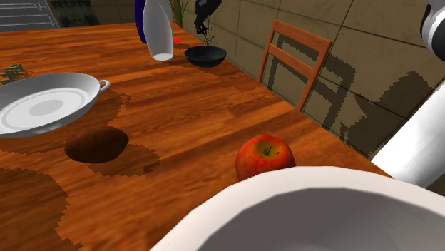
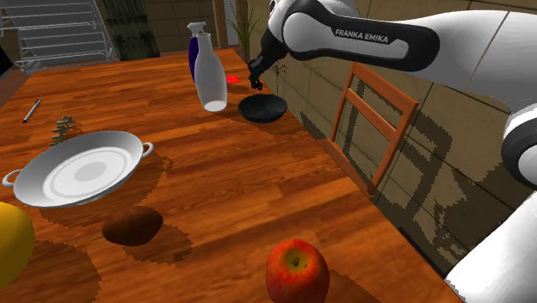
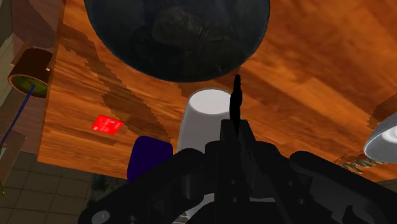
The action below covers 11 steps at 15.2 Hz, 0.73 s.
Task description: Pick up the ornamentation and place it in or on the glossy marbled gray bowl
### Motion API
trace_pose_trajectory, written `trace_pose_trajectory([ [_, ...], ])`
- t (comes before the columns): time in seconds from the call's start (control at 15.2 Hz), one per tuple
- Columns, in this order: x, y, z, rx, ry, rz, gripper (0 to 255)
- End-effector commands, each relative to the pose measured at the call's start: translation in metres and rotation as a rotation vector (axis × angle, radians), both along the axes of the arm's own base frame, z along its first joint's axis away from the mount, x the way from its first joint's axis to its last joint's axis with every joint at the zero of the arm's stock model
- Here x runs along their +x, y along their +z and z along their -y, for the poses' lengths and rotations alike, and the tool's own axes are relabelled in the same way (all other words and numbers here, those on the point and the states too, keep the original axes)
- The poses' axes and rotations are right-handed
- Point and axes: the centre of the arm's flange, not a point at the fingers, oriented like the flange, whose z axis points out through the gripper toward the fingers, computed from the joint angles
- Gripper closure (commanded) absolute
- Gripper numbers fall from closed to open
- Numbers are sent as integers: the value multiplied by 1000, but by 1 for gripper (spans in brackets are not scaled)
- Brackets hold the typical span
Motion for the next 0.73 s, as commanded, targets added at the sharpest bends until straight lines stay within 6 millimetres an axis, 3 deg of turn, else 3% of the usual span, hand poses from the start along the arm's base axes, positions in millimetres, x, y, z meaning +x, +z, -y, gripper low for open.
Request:
trace_pose_trajectory([
  [0.0, 17, 4, 22, -1, 1, 1, 255],
  [0.13, 32, 5, 41, -1, 1, 1, 255],
  [0.66, 32, -38, 41, -1, 1, 1, 255],
])
